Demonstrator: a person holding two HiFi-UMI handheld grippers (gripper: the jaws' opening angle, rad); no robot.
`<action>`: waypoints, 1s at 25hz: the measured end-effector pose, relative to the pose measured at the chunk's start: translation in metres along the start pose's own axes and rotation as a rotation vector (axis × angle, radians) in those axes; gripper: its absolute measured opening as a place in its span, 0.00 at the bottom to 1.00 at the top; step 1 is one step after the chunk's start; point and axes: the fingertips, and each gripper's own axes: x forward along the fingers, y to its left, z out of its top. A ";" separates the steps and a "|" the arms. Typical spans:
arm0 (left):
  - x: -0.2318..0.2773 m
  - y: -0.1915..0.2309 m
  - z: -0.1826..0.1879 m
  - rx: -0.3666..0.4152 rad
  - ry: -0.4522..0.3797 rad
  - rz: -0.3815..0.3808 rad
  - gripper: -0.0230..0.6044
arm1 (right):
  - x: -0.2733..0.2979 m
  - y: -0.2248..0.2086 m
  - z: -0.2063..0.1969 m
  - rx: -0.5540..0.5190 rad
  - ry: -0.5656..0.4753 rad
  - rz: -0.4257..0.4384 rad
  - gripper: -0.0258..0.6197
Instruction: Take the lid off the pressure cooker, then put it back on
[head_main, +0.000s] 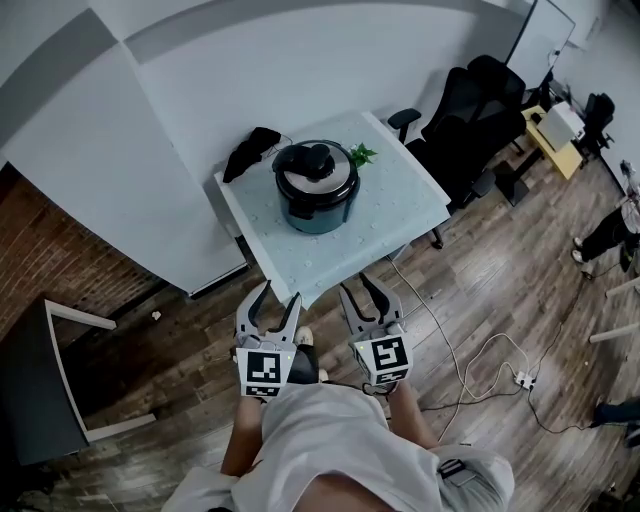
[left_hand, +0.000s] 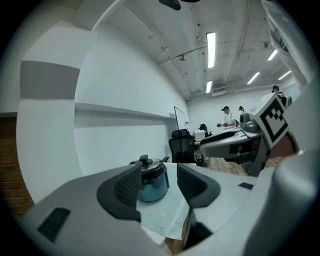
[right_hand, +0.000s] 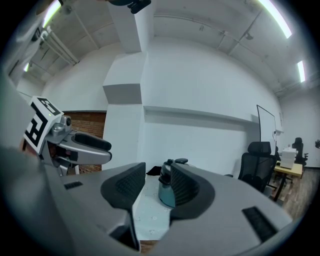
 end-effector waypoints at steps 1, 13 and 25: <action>0.004 0.000 0.000 -0.001 0.000 -0.003 0.38 | 0.002 -0.002 0.000 0.002 0.001 -0.002 0.28; 0.061 0.018 0.007 -0.007 -0.021 -0.017 0.38 | 0.040 -0.038 -0.002 -0.006 0.011 -0.021 0.28; 0.133 0.046 0.016 -0.004 -0.013 -0.035 0.38 | 0.101 -0.080 0.003 -0.009 0.019 -0.019 0.28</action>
